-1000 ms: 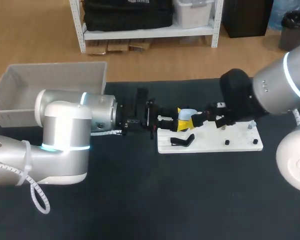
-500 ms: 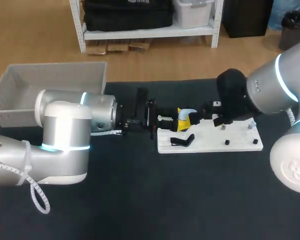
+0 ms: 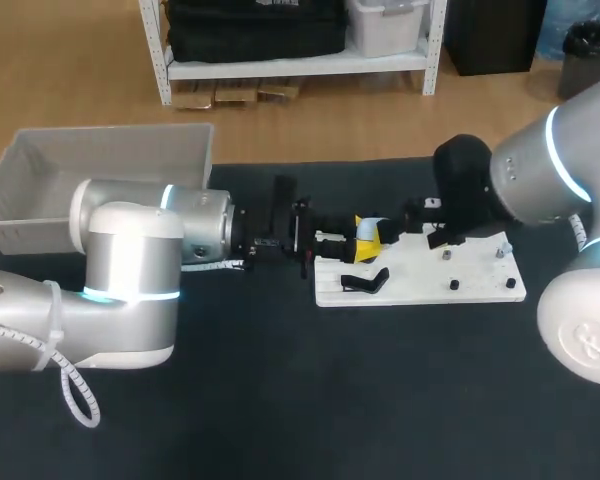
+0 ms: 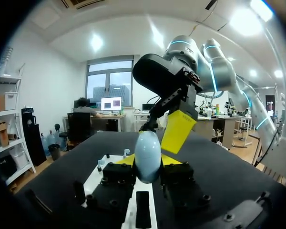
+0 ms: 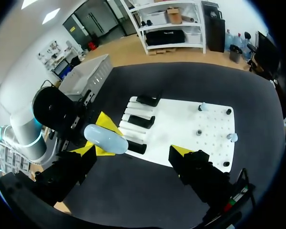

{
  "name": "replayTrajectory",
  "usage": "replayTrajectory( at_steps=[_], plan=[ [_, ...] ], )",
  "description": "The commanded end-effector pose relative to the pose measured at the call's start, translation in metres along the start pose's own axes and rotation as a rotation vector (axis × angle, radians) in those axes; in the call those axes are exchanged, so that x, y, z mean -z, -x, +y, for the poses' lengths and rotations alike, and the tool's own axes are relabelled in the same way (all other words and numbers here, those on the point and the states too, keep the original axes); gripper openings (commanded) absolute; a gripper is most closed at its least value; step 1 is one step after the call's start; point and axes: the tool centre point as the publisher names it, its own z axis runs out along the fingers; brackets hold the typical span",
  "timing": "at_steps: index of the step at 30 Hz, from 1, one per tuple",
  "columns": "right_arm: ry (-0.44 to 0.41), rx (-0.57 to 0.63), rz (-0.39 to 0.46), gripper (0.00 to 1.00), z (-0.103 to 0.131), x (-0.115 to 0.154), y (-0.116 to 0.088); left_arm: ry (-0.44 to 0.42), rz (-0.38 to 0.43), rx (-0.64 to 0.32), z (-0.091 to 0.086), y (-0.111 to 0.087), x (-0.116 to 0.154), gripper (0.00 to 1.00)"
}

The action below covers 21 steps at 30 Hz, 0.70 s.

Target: Pick up each earbud case from the left stands, insert the matching earbuds, close the lid, and place the case in the box.

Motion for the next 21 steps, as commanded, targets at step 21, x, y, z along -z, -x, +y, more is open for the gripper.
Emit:
replayTrajectory(
  at_steps=[21],
  plan=[
    [-0.154, 0.173, -0.046, 1.0, -0.032, 0.057, 0.041, -0.003, -0.001, 0.0, 0.001, -0.001, -0.001, 0.0]
  ],
)
